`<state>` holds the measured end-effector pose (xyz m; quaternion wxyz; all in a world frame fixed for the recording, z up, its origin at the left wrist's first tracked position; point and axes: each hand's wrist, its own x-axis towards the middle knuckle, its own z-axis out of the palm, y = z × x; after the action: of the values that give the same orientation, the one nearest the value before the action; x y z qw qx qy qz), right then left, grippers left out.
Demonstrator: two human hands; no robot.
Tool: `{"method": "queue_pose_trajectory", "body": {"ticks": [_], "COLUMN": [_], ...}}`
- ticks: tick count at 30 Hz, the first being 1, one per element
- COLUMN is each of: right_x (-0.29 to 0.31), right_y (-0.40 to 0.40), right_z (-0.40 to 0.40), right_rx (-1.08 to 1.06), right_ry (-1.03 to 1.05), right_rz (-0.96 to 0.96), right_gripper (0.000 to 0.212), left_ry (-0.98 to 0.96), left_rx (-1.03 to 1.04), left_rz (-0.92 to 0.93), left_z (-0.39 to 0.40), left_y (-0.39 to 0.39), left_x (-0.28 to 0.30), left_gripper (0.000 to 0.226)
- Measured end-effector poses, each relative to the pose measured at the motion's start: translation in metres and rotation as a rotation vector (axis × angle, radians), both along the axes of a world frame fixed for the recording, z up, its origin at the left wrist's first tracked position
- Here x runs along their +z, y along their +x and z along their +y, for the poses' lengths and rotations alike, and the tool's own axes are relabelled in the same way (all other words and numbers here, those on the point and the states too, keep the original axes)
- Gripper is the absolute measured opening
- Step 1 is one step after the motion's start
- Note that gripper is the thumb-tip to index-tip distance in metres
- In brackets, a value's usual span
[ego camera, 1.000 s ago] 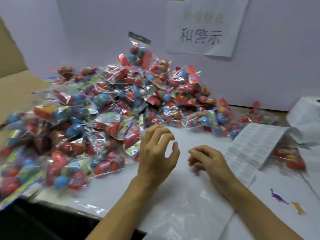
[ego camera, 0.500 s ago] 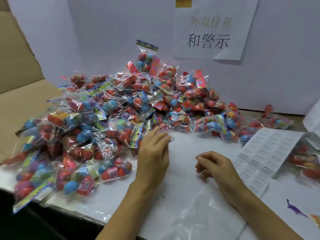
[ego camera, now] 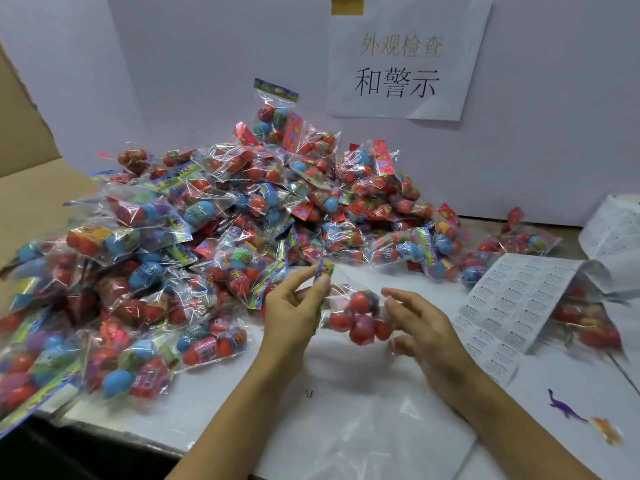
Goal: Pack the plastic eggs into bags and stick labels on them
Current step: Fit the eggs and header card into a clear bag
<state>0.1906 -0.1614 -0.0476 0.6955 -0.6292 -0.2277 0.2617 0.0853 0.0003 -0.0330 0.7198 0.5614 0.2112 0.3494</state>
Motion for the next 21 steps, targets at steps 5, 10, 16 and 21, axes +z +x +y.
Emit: {"method": "queue_pose_trajectory", "body": {"ticks": [5,10,16,21], "right_x": [0.004,0.008,0.010,0.014], "right_y": [-0.002,-0.007,-0.011,-0.016], "right_z": [-0.001,-0.001,-0.002,-0.002], "right_rx": [0.007,0.051,0.046,0.021], "right_ry": [0.072,0.102,0.029,-0.051], "right_rz": [0.111,0.152,0.092,-0.054], "right_gripper": [0.041,0.042,0.054,0.040], "left_ry": [-0.413,-0.206,-0.145,-0.112], "left_rx": [-0.155,-0.262,-0.282,-0.339], "left_rz": [-0.094,-0.006,0.043,0.109], "left_z": [0.004,-0.004,-0.007,-0.007], "left_y": [-0.001,0.001,0.001,0.002], "left_x": [0.008,0.003,0.003,0.000], "left_gripper": [0.057,0.039,0.038,0.023]}}
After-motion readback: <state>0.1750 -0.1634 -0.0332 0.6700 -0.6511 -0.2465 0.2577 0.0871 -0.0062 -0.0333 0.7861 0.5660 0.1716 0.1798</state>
